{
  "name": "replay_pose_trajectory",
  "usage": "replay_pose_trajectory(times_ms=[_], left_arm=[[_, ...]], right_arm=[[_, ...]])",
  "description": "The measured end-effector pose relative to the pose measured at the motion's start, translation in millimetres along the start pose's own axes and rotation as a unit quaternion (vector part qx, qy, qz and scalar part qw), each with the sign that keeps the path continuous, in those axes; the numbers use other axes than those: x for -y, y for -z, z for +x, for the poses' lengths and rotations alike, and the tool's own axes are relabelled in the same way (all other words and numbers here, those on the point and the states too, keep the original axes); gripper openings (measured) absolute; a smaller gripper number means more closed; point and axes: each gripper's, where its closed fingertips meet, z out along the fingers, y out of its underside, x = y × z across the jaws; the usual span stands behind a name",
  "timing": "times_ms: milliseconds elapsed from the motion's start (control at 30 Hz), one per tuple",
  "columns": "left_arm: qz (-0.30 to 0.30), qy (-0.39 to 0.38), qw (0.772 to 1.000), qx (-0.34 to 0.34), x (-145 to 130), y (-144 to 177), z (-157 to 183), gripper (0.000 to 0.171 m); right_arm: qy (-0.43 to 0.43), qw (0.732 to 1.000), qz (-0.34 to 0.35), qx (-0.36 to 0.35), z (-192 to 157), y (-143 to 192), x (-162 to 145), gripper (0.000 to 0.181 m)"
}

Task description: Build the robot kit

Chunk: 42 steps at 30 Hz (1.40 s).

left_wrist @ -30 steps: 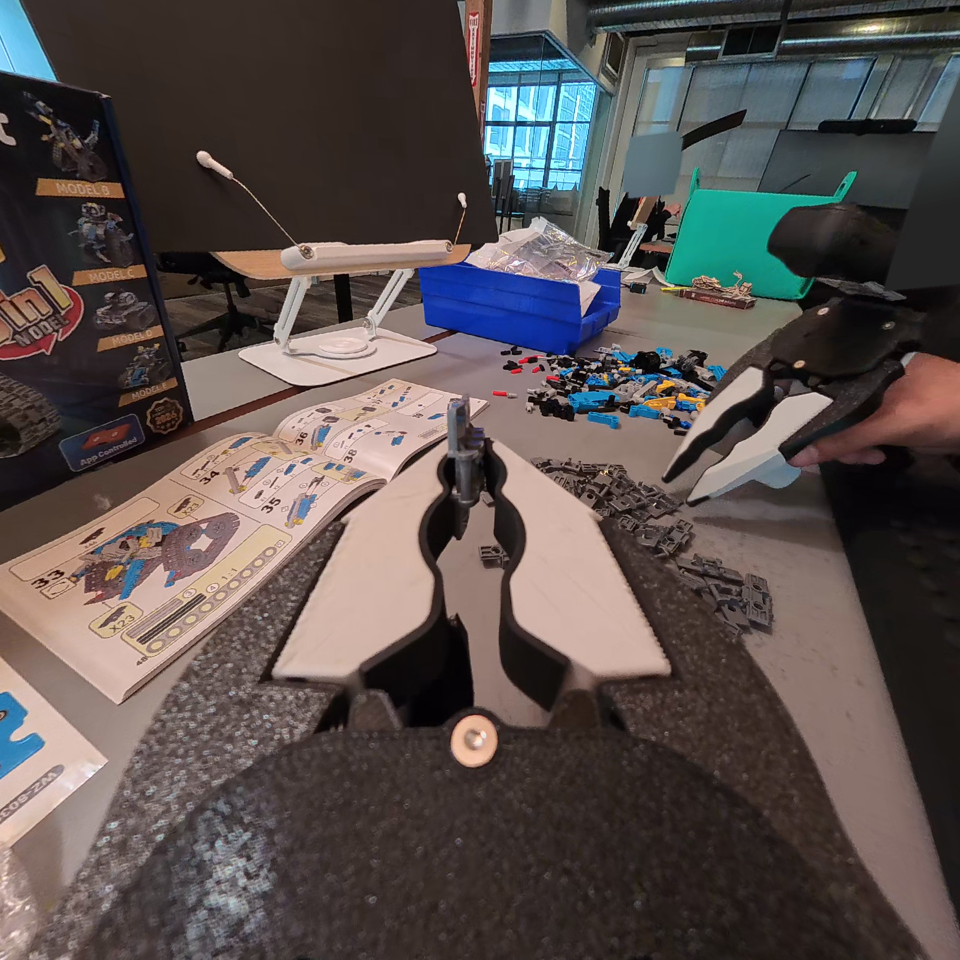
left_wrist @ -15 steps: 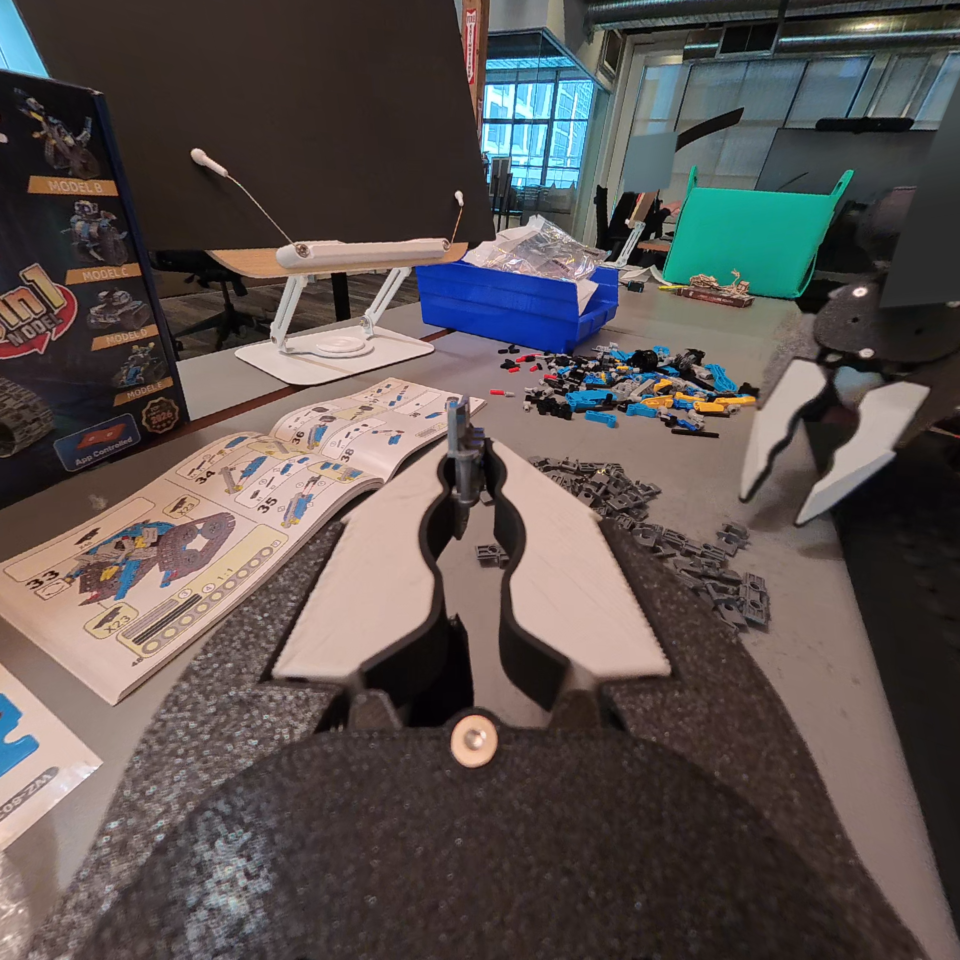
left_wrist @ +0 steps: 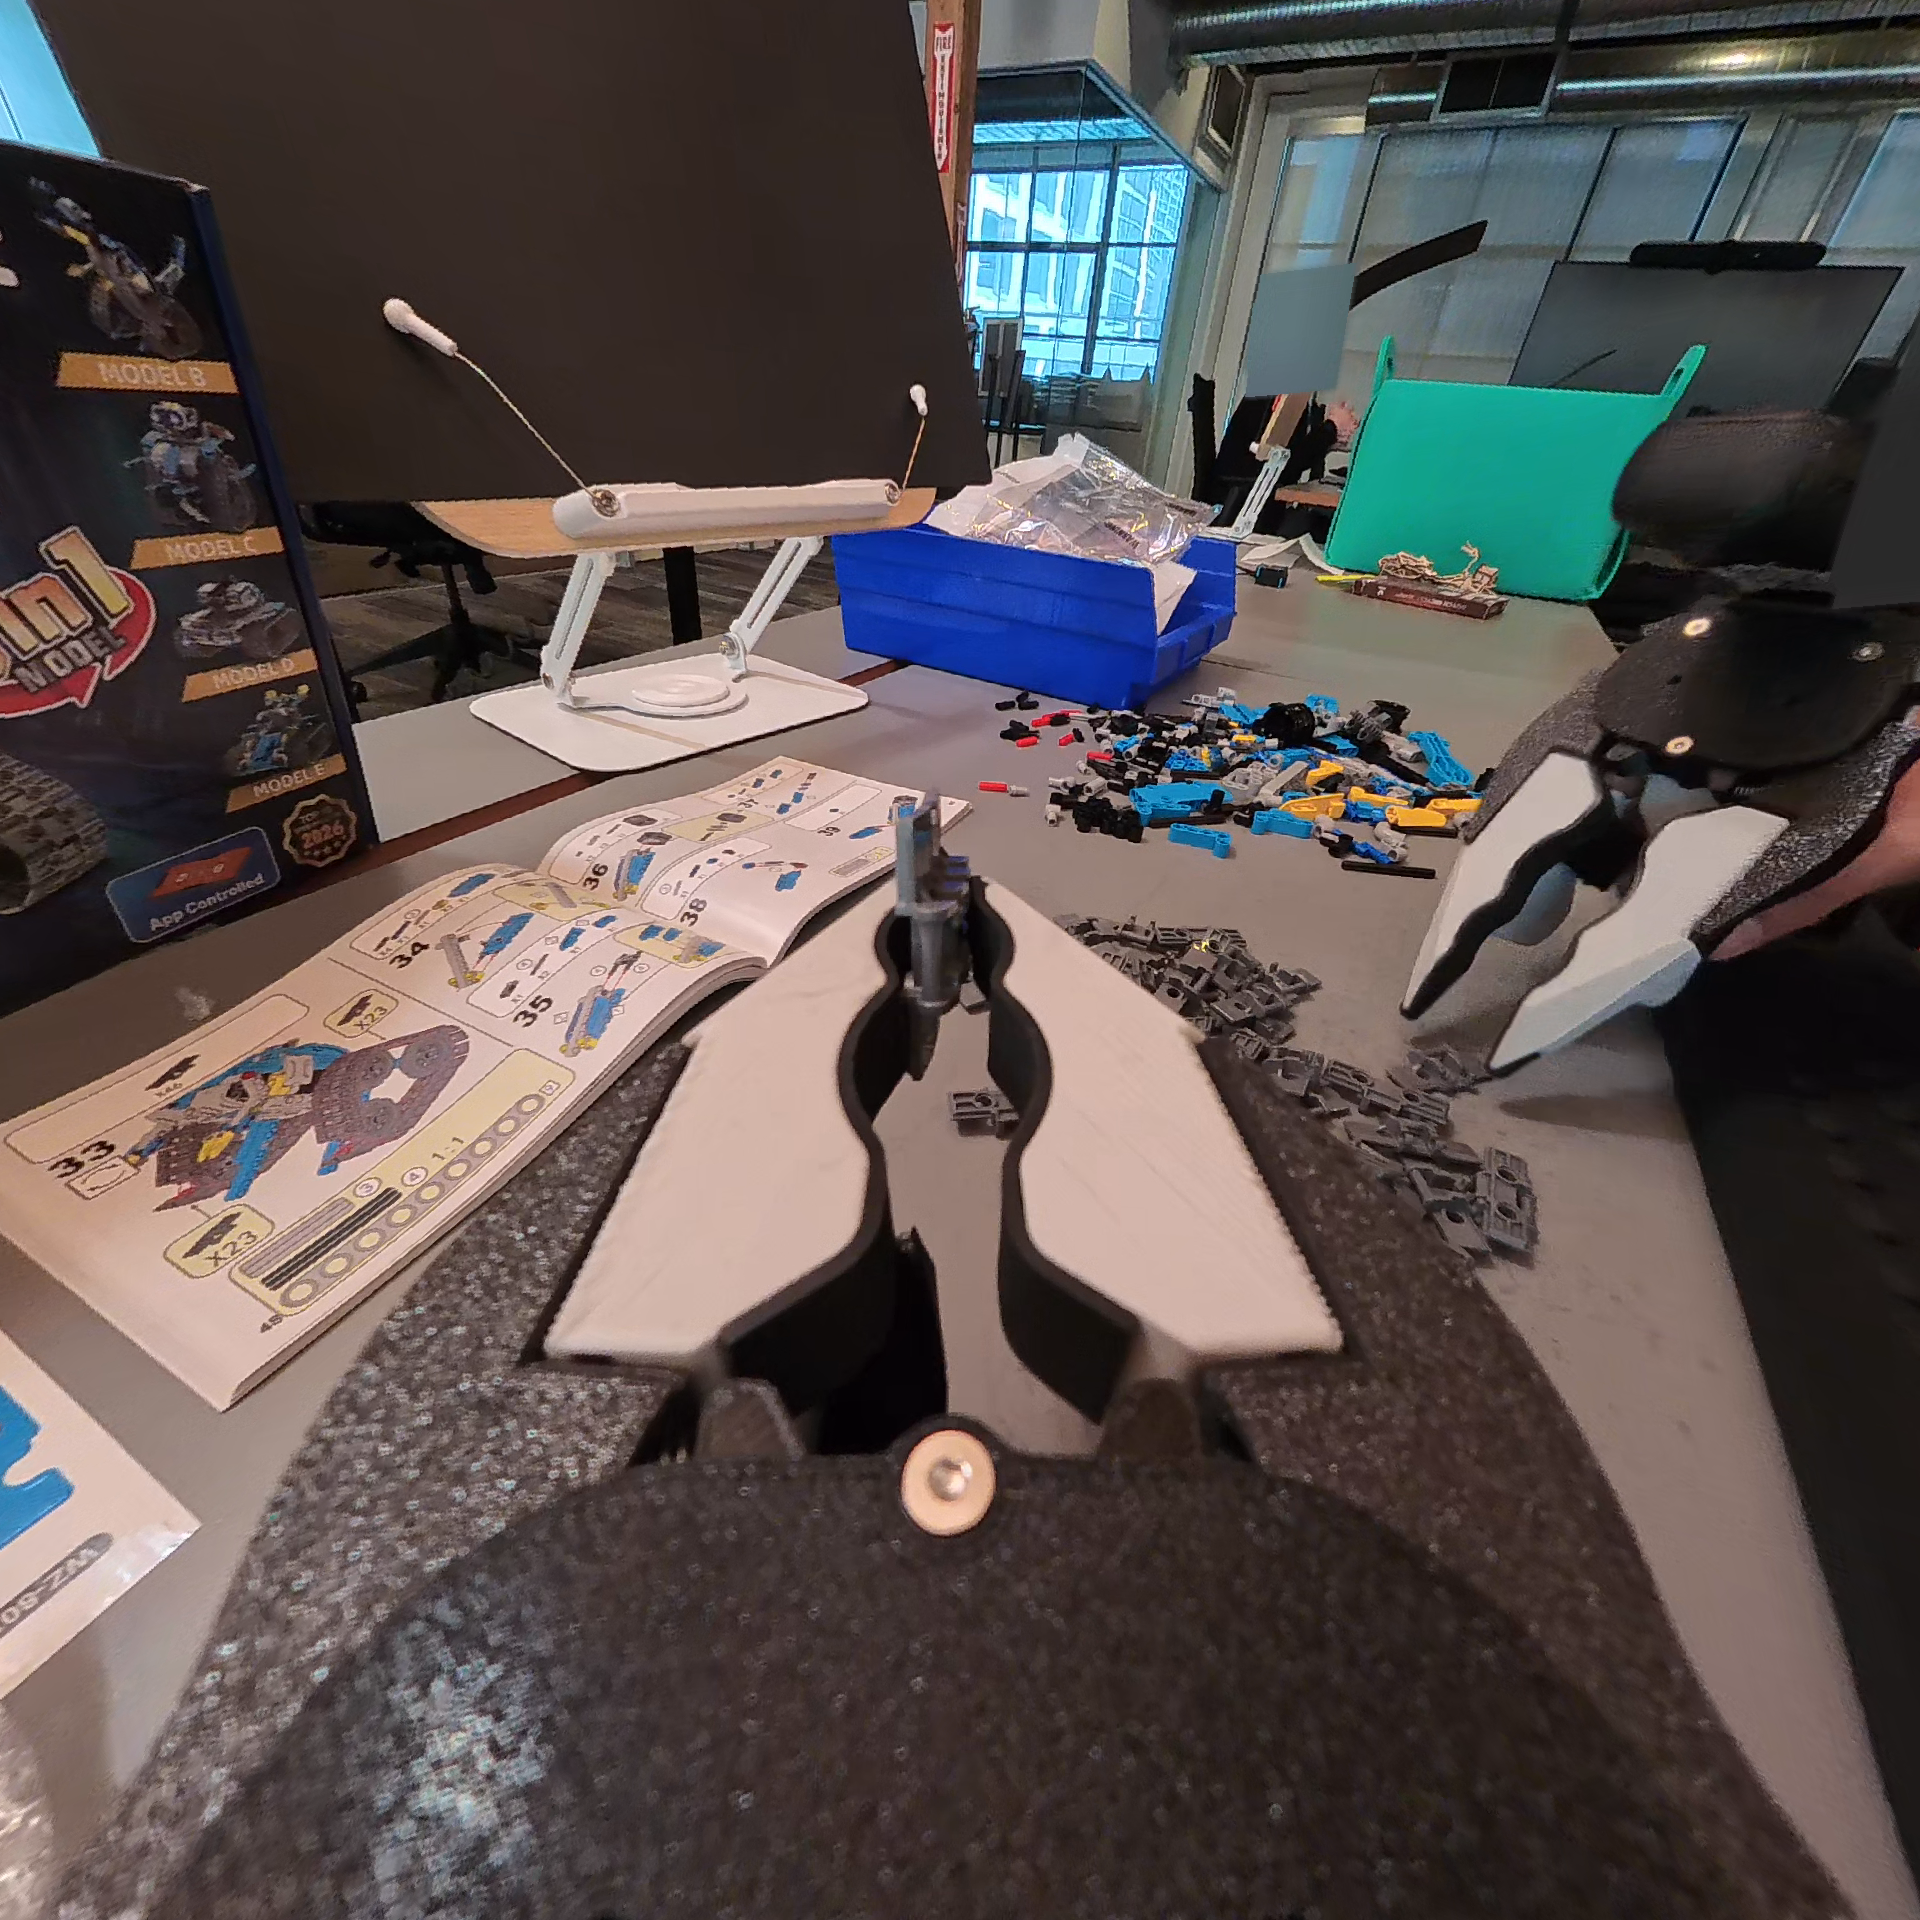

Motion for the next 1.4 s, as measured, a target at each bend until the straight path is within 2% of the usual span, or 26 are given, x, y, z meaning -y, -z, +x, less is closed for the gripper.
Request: replay_pose_trajectory(times_ms=[200, 333, 400, 467, 500, 567, 667, 833, 1067, 1200, 1400], left_arm=[[0.001, 0.005, 1.000, 0.000, 0.4, 0.2, -1.1, 0.008], [0.001, 0.003, 1.000, 0.000, 0.3, 0.1, -0.5, 0.008], [0.001, 0.005, 1.000, -0.001, 0.4, 0.0, 0.1, 0.008], [0.001, 0.004, 1.000, -0.001, 0.3, -0.1, 0.3, 0.008], [0.001, 0.003, 1.000, -0.001, 0.2, -0.1, 0.4, 0.008], [0.001, 0.004, 1.000, -0.002, 0.2, -0.2, 0.3, 0.008], [0.002, 0.007, 1.000, -0.001, 0.5, 0.1, -0.6, 0.008], [0.003, 0.016, 1.000, -0.007, 0.7, 0.4, -0.4, 0.008], [0.005, 0.116, 0.991, -0.069, 2.0, -0.3, 10.8, 0.008], [0.010, 0.169, 0.981, -0.094, 4.4, -0.1, 14.4, 0.007], [0.017, 0.222, 0.967, -0.123, 7.0, 0.8, 17.9, 0.007]], right_arm=[[-0.040, 0.998, -0.018, -0.050, -8.5, 1.1, -5.2, 0.018], [-0.047, 0.998, -0.030, -0.012, -23.0, -5.2, -13.7, 0.017], [-0.038, 0.998, -0.042, -0.033, -10.0, -0.8, -18.9, 0.016], [-0.022, 0.995, -0.059, -0.073, 11.0, 5.5, -23.6, 0.029], [-0.011, 0.995, -0.061, -0.081, 16.4, 8.5, -23.1, 0.029], [-0.005, 0.996, -0.045, -0.073, 16.0, 11.1, -16.1, 0.028], [-0.025, 0.999, -0.023, -0.020, -3.6, 2.0, -9.0, 0.029], [-0.040, 0.998, 0.022, -0.040, 3.5, -7.3, -0.8, 0.024], [0.003, 0.998, 0.031, -0.061, 10.4, -5.3, 4.5, 0.020], [-0.018, 0.999, 0.028, -0.043, 12.0, -11.1, 6.1, 0.022], [0.023, 0.998, 0.033, -0.042, 8.4, -12.4, 8.1, 0.014]])
